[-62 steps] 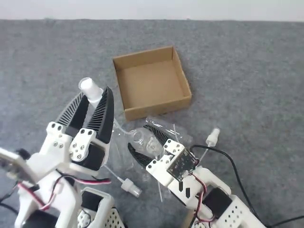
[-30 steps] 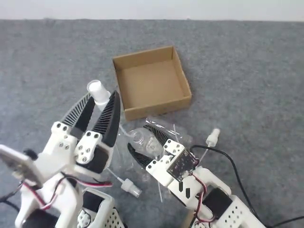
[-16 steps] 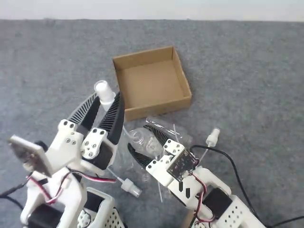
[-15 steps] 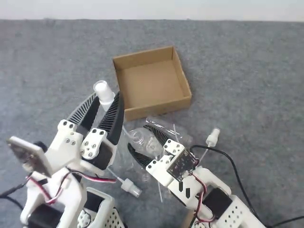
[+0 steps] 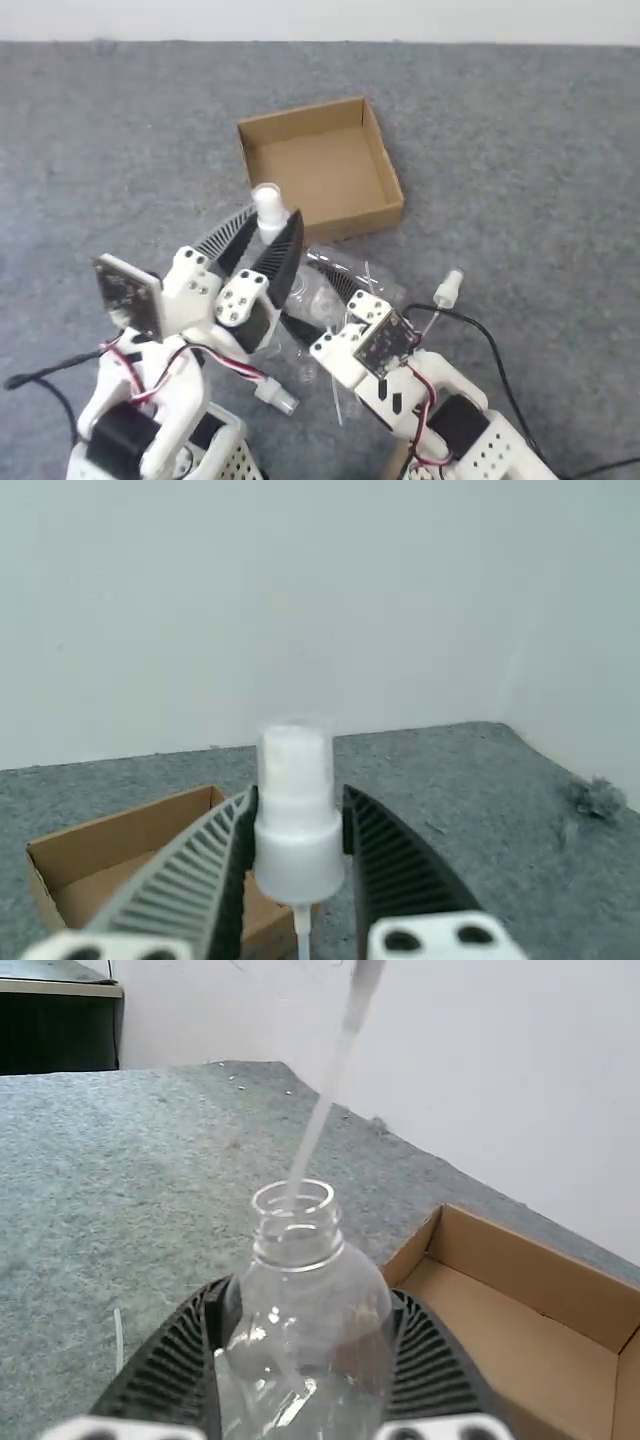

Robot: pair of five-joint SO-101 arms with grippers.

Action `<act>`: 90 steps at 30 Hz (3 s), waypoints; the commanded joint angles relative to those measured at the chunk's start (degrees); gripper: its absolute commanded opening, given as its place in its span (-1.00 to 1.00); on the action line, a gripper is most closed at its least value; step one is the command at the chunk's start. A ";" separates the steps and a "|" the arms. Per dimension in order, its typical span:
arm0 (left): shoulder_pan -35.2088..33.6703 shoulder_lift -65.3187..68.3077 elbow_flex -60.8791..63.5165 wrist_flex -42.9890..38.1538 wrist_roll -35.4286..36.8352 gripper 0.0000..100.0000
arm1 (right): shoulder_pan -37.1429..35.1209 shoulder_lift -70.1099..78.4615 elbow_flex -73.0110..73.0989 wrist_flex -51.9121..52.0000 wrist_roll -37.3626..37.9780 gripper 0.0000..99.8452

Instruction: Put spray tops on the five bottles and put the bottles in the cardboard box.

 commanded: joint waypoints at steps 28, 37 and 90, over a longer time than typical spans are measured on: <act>3.60 0.26 3.56 2.11 -7.56 -0.82 | 6.46 -0.31 0.53 -0.48 -4.31 -0.99; 7.56 0.18 5.32 2.11 -7.82 -0.79 | 6.46 -0.31 0.53 -0.40 -4.31 -0.99; 5.63 0.26 4.79 4.22 -8.62 -0.82 | 6.46 -0.31 0.44 -0.31 -3.96 -0.99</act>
